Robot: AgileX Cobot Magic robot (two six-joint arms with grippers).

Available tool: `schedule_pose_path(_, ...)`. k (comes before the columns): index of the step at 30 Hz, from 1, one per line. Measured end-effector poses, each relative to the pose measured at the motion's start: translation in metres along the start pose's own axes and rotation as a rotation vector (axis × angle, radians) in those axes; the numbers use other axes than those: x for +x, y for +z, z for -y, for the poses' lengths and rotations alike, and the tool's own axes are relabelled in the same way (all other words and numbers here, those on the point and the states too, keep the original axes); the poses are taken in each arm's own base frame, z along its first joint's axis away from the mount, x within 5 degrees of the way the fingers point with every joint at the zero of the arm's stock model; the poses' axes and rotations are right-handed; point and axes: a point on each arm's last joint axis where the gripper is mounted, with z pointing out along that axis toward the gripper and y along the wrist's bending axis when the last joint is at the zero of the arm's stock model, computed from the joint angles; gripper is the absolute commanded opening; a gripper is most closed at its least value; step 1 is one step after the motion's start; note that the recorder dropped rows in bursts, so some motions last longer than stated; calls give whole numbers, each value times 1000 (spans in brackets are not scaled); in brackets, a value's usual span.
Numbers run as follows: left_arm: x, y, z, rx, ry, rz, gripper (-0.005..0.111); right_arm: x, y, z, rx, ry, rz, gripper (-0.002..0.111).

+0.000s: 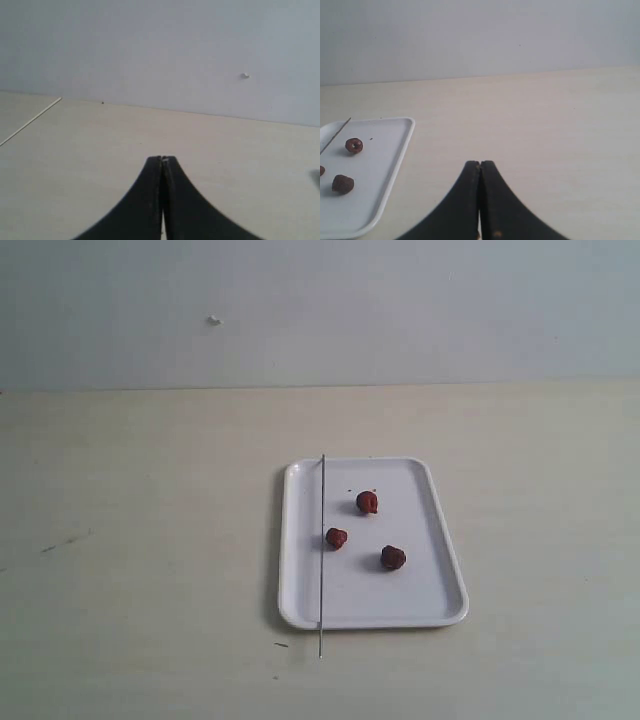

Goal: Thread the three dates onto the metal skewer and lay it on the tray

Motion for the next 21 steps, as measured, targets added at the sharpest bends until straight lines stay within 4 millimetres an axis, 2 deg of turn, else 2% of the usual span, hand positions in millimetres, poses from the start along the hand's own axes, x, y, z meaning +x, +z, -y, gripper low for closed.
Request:
schedule_pose_path(4,-1,0,0,5,-22,13,0,0,0,0,0,0,0,0)
schedule_pose_path(7,-8,0,3,37,-169,89,0,0,0,0,0,0,0,0)
schedule_pose_path(10,-18,-2,5,97,-378,194,0,0,0,0,0,0,0,0)
schedule_pose_path(12,-25,-4,7,136,-453,256,0,0,0,0,0,0,0,0)
schedule_pose_path(16,-36,-8,9,208,-498,380,0,0,0,0,0,0,0,0)
schedule_pose_path(21,-65,-25,14,366,-575,642,0,0,0,0,0,0,0,0)
